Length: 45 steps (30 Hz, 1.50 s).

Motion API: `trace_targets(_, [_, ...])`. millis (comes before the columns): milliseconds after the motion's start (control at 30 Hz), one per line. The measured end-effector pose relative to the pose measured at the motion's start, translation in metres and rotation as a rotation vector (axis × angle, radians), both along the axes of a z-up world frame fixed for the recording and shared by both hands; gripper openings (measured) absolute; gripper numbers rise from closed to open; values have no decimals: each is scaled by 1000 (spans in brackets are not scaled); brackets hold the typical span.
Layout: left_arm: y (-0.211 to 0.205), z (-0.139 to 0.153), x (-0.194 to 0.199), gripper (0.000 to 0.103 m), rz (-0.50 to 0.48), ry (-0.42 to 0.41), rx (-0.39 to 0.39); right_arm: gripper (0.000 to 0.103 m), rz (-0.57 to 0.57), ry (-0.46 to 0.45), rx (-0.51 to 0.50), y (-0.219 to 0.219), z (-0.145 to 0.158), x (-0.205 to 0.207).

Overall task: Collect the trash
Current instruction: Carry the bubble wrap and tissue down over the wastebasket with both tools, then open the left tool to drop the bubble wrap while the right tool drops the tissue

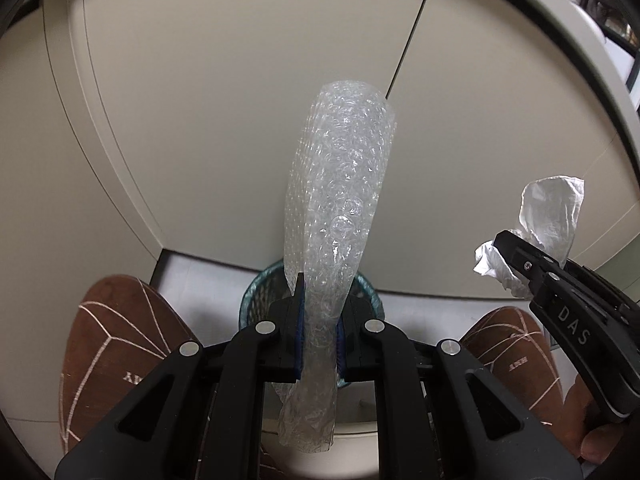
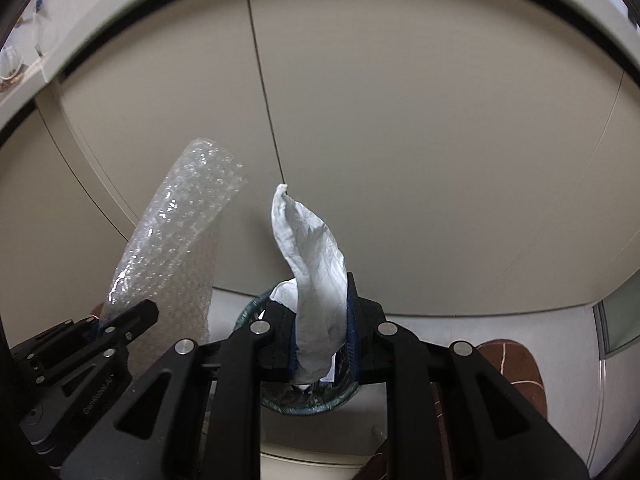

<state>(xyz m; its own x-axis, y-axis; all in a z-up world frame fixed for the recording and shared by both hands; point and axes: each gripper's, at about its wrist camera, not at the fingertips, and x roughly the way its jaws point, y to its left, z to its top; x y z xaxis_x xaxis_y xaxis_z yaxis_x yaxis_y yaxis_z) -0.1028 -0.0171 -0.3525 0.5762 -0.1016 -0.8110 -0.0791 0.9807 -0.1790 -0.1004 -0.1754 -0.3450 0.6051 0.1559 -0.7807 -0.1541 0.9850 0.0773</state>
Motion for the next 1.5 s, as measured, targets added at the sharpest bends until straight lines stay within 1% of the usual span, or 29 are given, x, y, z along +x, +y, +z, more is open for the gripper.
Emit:
trace_targets(167, [-2, -22, 15, 11, -1, 54, 11, 17, 9, 30, -37, 7, -25, 16])
trace_targets(367, [-4, -57, 34, 11, -3, 130, 4, 17, 13, 85, -61, 21, -60, 34])
trace_targets(467, [-11, -70, 45, 11, 8, 176, -19, 17, 8, 119, -75, 26, -78, 44])
trace_targets(533, [-11, -82, 53, 11, 10, 202, -19, 17, 2, 140, -76, 27, -88, 50])
trace_targets(667, [-17, -105, 66, 11, -4, 252, -19, 17, -3, 157, -96, 41, -102, 55])
trace_targets(800, [-19, -125, 72, 11, -17, 304, -48, 17, -10, 192, -86, 47, -116, 56])
trace_targets(967, [-26, -148, 79, 11, -40, 346, -35, 17, -30, 214, -57, 48, -122, 66])
trace_targets(1133, [-28, -160, 80, 11, -66, 376, -37, 17, -35, 225, -37, 58, -123, 72])
trace_targets(1233, [-31, -167, 82, 15, -80, 389, -39, 17, -35, 221, -26, 61, -118, 75])
trace_targets(1300, [-33, -166, 82, 15, -84, 378, -42, 17, -36, 217, -19, 63, -118, 74])
trace_targets(1333, [-33, -164, 80, 18, -86, 369, -44, 17, -37, 215, -15, 65, -117, 73])
trace_targets(1433, [-32, -160, 79, 32, -78, 339, -42, 17, -41, 214, -5, 57, -125, 70])
trace_targets(1500, [-32, -158, 78, 35, -77, 332, -32, 17, -44, 214, 0, 54, -126, 72])
